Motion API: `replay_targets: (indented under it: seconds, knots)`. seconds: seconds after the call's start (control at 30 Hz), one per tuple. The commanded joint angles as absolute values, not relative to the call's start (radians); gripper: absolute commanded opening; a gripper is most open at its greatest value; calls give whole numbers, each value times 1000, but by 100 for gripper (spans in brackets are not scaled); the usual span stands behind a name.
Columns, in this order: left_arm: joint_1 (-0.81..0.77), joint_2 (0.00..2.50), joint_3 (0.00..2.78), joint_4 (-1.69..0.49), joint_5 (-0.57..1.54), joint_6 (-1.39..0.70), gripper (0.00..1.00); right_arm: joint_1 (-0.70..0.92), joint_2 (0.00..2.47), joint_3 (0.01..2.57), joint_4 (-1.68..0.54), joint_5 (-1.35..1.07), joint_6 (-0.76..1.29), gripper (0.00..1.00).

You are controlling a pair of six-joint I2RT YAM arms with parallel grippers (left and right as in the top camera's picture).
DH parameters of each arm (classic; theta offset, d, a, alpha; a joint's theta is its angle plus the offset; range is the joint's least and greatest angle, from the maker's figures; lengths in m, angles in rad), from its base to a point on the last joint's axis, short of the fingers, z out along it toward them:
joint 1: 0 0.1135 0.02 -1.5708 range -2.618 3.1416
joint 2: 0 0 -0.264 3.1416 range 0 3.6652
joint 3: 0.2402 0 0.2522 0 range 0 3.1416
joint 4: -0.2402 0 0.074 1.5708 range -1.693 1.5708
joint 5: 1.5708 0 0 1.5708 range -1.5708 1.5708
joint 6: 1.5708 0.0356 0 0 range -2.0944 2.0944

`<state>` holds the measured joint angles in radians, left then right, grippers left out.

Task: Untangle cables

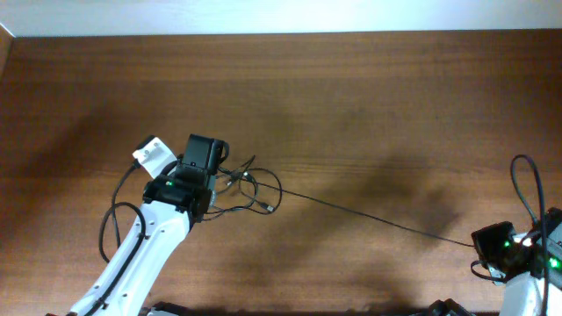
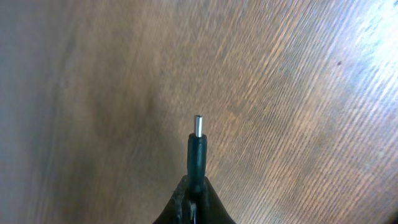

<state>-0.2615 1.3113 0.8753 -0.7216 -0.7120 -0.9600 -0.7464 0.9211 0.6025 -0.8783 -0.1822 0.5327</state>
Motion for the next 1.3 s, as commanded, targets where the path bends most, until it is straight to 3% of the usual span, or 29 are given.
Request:
replay_targets:
  seconds: [0.0,0.07,0.17,0.2,0.23,0.27,0.3,0.33,0.37,0.4,0.53,0.67,0.73,0.9,0.97,1.03,1.07,1.1,1.2,1.27]
  knots:
    - [-242,1311,878,-661,-886,-1003,8,-754,1000,621,-864,-221,447,4]
    - [-214,1313,878,-568,-626,-1002,8,-753,1038,621,-833,-375,324,4]
    - [-186,1367,878,-448,-928,-994,9,-753,1042,621,-787,-557,248,4]
    - [-149,1395,878,-434,-929,-994,9,-753,1042,621,-778,-662,201,4]
    - [-104,1426,878,-427,-840,-994,8,-744,1042,621,-768,-785,122,4]
    - [-59,1459,878,-432,-609,-976,5,-718,1042,621,-767,-836,73,10]
    - [-33,1488,878,-426,-349,-887,0,-661,1042,621,-765,-846,37,24]
    - [-30,1516,878,-410,-157,-807,0,-577,1042,621,-749,-829,22,45]
    - [-33,1530,878,-400,-49,-749,0,-514,1042,621,-728,-809,25,76]
    - [-33,1536,878,-393,104,-688,0,-447,1042,621,-702,-770,57,97]
    - [-32,1536,878,-275,674,-308,0,-165,1042,621,-614,-759,108,99]
    - [-32,1536,878,-68,1015,-290,0,-8,1119,620,-531,-748,85,100]
    - [-32,1536,878,-53,1052,-302,0,104,1219,620,-430,-807,46,89]
    - [6,1536,878,-53,991,-601,0,367,1468,620,-168,-882,19,88]
    - [6,1536,878,-54,946,-675,0,422,1503,620,-133,-886,34,71]
    - [6,1536,878,-56,946,-773,0,439,1506,620,-114,-887,67,39]
    - [6,1536,878,-57,944,-800,0,438,1506,620,-107,-888,87,14]
    - [6,1536,878,-62,899,-796,0,438,1504,621,-107,-888,87,4]
    - [6,1536,878,-239,287,-785,0,364,1419,624,-154,-879,87,4]
    - [11,1537,878,-346,-224,-785,1,202,1285,624,-295,-728,113,4]
